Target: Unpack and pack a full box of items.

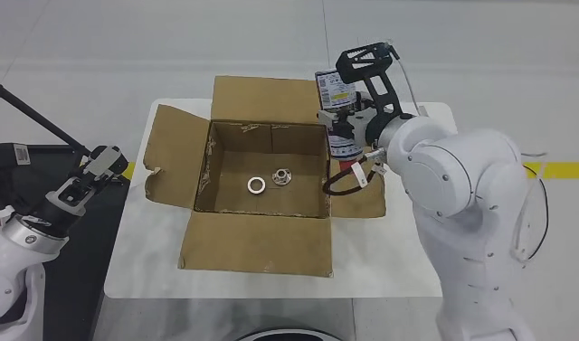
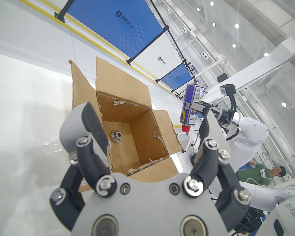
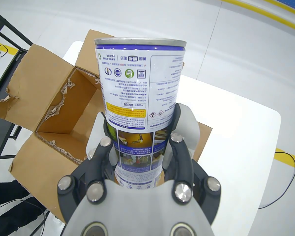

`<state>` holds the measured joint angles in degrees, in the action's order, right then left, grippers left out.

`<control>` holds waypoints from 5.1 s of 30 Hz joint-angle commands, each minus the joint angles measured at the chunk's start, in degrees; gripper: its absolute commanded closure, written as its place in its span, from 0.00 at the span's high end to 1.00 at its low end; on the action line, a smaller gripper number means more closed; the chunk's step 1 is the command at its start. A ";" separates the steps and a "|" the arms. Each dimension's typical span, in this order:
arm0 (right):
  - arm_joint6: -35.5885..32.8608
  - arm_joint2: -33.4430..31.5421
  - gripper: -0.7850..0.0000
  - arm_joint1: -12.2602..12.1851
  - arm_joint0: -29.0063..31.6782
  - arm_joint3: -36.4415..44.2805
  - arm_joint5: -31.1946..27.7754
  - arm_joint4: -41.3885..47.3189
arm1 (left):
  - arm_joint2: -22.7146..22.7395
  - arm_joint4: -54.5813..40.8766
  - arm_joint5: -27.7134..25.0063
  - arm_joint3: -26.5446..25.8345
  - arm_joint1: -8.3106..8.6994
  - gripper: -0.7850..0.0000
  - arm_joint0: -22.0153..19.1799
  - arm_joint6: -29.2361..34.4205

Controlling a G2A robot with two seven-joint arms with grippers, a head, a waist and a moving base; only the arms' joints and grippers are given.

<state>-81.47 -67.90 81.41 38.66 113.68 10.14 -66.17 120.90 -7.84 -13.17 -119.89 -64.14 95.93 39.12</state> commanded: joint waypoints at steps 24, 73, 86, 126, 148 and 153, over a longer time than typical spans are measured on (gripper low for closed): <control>-6.53 -19.64 0.00 -4.34 1.05 -30.62 -10.17 -11.13 | 0.00 0.00 0.00 0.00 0.00 1.00 0.00 0.00; -2.77 -20.49 0.49 -8.27 3.11 -47.51 -10.70 -4.96 | 0.00 0.00 0.00 0.00 0.00 1.00 0.00 0.00; -2.48 -19.44 0.71 -8.86 3.29 -47.84 -10.08 -3.77 | 0.00 0.00 0.00 0.00 0.00 1.00 0.00 0.00; -2.01 -16.74 0.91 -10.72 2.39 -47.46 -9.07 -1.70 | 0.00 0.00 0.00 0.00 0.00 1.00 0.00 0.00; -2.92 -14.13 0.97 -11.14 0.41 -37.04 -8.29 2.10 | 0.00 0.00 0.00 0.00 0.00 1.00 0.00 0.00; -3.06 -11.98 0.97 -10.72 -0.27 -27.38 -8.06 6.93 | 0.00 0.00 0.00 0.00 0.00 1.00 0.00 0.00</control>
<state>-84.48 -80.33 70.60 38.53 84.32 1.92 -60.29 120.90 -7.84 -13.17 -119.89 -64.14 95.93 39.12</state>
